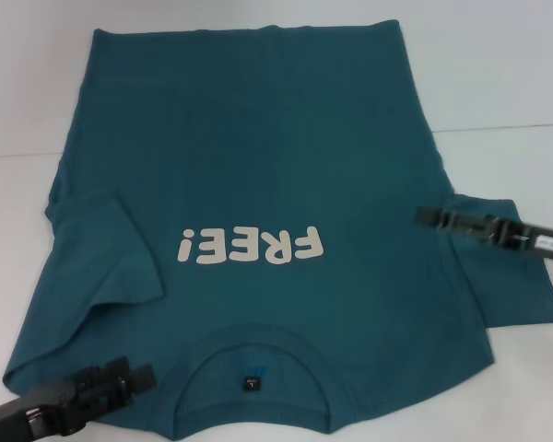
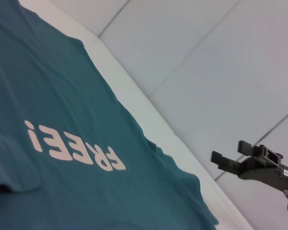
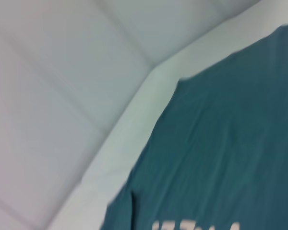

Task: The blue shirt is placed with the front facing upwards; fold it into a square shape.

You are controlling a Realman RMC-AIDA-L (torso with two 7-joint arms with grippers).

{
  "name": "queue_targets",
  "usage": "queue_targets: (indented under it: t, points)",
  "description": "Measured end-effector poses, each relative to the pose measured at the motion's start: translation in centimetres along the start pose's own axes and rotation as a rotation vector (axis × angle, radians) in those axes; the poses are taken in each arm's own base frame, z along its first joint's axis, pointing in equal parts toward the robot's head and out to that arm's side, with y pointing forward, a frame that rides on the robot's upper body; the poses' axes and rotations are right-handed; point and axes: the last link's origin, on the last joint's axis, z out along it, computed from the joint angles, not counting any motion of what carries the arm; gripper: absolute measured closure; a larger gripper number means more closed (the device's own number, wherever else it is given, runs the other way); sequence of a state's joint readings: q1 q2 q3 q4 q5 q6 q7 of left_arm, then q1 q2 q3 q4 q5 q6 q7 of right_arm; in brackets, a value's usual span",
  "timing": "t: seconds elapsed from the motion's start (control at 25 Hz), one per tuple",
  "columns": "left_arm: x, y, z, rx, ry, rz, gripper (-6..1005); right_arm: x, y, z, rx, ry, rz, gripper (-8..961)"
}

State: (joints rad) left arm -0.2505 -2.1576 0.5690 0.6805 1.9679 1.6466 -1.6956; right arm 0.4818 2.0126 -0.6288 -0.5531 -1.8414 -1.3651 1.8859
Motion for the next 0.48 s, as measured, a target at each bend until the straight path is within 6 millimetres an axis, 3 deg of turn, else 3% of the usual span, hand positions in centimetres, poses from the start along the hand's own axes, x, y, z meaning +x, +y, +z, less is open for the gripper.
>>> queue_targets:
  t: [0.28, 0.48]
  points:
    - [-0.1, 0.0, -0.3, -0.005, 0.022, -0.020, 234, -3.1, -2.9, -5.5, 0.140, 0.000, 0.324, 60]
    - [-0.1, 0.1, -0.3, -0.007, 0.024, -0.021, 234, -5.9, -3.4, -9.1, 0.210, -0.014, 0.344, 128]
